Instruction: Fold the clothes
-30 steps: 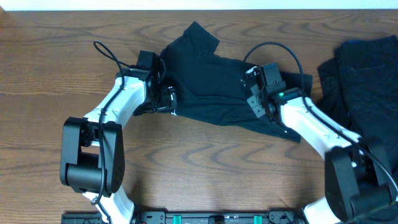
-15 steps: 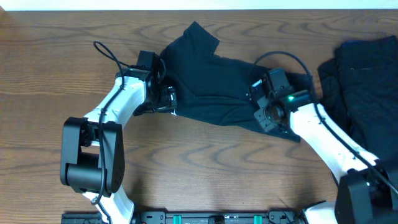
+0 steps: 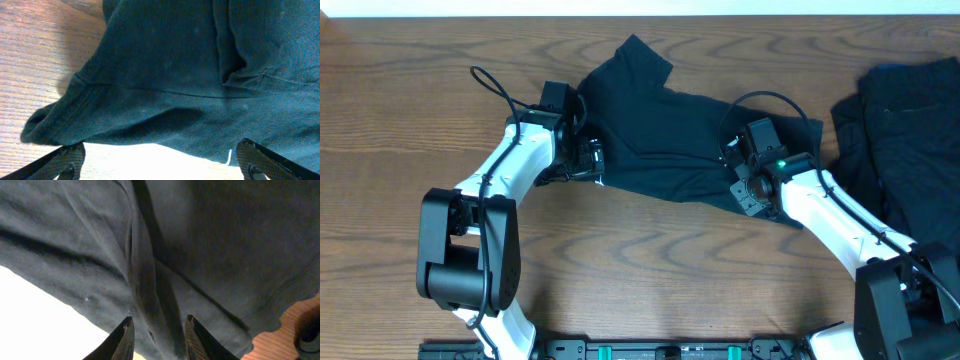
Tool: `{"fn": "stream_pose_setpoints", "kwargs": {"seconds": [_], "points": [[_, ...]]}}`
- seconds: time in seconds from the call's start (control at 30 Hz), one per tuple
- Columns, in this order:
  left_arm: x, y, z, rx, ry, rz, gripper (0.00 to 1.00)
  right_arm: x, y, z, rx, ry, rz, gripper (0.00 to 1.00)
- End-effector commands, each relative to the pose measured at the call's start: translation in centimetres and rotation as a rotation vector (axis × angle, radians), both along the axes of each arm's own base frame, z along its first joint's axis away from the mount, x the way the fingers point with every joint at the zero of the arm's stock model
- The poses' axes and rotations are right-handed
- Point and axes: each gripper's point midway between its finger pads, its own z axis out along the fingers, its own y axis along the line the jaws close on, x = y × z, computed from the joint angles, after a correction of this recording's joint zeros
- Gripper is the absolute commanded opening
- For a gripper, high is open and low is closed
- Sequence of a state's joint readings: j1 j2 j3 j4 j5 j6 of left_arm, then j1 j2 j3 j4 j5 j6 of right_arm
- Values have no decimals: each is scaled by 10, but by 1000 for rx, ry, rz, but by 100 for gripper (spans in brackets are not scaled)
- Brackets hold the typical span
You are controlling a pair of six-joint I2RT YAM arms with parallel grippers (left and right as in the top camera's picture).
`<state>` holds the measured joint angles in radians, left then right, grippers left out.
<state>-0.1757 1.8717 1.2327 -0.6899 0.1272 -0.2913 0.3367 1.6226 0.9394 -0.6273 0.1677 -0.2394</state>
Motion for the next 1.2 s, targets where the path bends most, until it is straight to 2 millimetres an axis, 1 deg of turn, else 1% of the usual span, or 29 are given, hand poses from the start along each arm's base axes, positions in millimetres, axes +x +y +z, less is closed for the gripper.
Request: {"fn": "stream_pose_setpoints", "kwargs": {"seconds": [0.0, 0.13, 0.2, 0.37, 0.47, 0.6, 0.67, 0.7, 0.73, 0.83, 0.9, 0.97, 1.03, 1.13, 1.17], "points": [[-2, 3, -4, 10, 11, 5, 98, -6, -7, -10, -13, 8, -20, 31], [-2, 3, -4, 10, 11, 5, 98, -7, -9, -16, -16, 2, -21, 19], [-2, 3, -4, 10, 11, 5, 98, -4, -11, -14, -27, -16, -26, 10], [-2, 3, -4, 10, 11, 5, 98, 6, -16, -11, -30, -57, -58, 3], [-2, 3, -4, 10, 11, 5, 98, 14, -25, -9, -24, -80, -89, 1], [-2, 3, -4, 10, 11, 5, 98, 24, -37, -6, -9, -115, -133, 2], [-2, 3, -4, 10, 11, 5, 98, 28, -39, -6, 7, -127, -145, 6], [-2, 3, -4, 10, 11, 5, 98, 30, -40, -6, 18, -132, -149, 14], [-2, 3, -4, 10, 11, 5, 98, 33, -39, -6, 34, -139, -151, 17], [-2, 3, -4, 10, 11, 5, 98, 41, -36, -8, 62, -159, -152, 38], [-2, 3, -4, 10, 11, 5, 98, 46, -35, -10, 64, -174, -152, 43], [-2, 3, -4, 10, 11, 5, 98, 53, -34, -12, 69, -193, -152, 43], [-2, 3, -4, 10, 11, 5, 98, 61, -34, -8, 75, -228, -154, 39], [-2, 3, -4, 10, 11, 5, 98, 68, -31, 14, 86, -257, -152, 33], [-2, 3, -4, 10, 11, 5, 98, 69, -30, 26, 92, -263, -150, 32]]}}
